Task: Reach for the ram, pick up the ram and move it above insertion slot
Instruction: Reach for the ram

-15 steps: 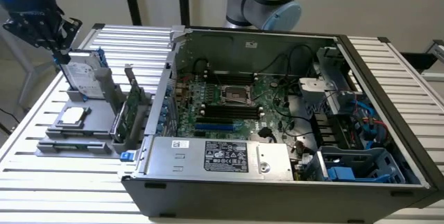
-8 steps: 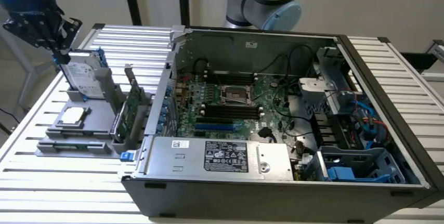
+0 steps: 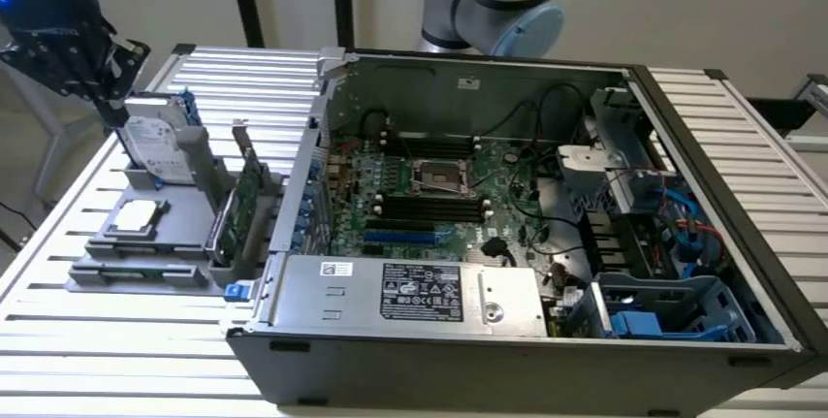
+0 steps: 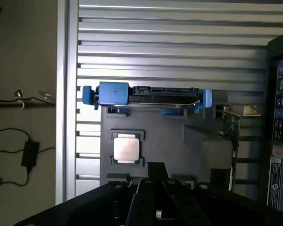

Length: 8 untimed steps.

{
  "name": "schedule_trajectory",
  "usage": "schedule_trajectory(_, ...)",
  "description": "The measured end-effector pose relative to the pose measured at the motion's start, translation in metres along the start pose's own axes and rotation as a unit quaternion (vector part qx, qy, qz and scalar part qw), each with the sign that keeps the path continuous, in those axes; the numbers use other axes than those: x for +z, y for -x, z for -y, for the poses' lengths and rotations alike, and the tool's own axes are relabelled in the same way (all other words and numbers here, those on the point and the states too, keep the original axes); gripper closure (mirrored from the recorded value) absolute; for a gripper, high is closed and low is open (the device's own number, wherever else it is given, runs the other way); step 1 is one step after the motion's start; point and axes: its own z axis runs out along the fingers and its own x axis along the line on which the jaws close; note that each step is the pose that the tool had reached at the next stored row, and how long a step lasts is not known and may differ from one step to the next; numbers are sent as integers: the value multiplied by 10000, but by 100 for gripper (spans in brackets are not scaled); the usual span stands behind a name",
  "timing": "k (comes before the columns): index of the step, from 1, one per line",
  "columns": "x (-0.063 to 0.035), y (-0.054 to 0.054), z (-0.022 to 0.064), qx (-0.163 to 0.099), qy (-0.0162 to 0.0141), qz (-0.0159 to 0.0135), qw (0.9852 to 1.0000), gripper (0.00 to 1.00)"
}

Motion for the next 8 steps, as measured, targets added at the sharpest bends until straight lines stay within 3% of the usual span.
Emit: schedule_trajectory(8,-9,33,309,1,5,0,10000,89)
